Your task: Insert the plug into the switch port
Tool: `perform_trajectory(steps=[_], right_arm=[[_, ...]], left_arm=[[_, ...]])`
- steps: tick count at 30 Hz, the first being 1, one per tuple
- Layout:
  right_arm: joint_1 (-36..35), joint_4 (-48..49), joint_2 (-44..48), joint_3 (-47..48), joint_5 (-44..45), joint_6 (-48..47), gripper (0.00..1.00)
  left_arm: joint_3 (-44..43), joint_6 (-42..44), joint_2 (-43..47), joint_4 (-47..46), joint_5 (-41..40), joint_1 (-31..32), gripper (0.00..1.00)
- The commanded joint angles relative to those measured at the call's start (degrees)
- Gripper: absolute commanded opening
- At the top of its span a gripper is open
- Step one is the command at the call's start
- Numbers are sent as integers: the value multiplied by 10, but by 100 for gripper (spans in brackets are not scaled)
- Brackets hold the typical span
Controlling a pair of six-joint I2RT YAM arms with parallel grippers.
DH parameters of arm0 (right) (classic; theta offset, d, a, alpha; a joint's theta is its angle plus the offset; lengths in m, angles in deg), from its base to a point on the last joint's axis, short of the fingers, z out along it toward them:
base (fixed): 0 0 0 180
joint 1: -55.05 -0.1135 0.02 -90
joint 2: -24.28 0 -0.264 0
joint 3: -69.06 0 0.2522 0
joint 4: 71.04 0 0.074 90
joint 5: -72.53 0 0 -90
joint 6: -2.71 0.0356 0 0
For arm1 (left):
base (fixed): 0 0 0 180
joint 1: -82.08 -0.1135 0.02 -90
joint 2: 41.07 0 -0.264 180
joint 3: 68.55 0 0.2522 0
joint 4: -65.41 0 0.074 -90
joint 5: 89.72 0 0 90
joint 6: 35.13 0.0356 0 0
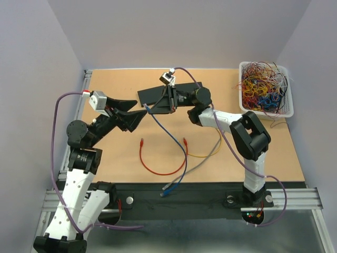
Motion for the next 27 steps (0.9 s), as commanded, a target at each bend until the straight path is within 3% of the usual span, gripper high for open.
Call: perform_trajectory(steps=[1, 6, 12, 27], right_arm=[[-17, 298, 37, 24, -15, 12, 1], [-31, 299, 50, 30, -14, 24, 0], [-49, 298, 75, 40, -7, 33, 0], [-96, 298, 133, 45, 15, 33, 1]], left_arm=[[13, -37, 16, -97, 51, -3, 75], [31, -101, 13, -196, 94, -3, 72], [33, -143, 12, -249, 125, -3, 67], [23, -194, 42, -305, 155, -2, 62]])
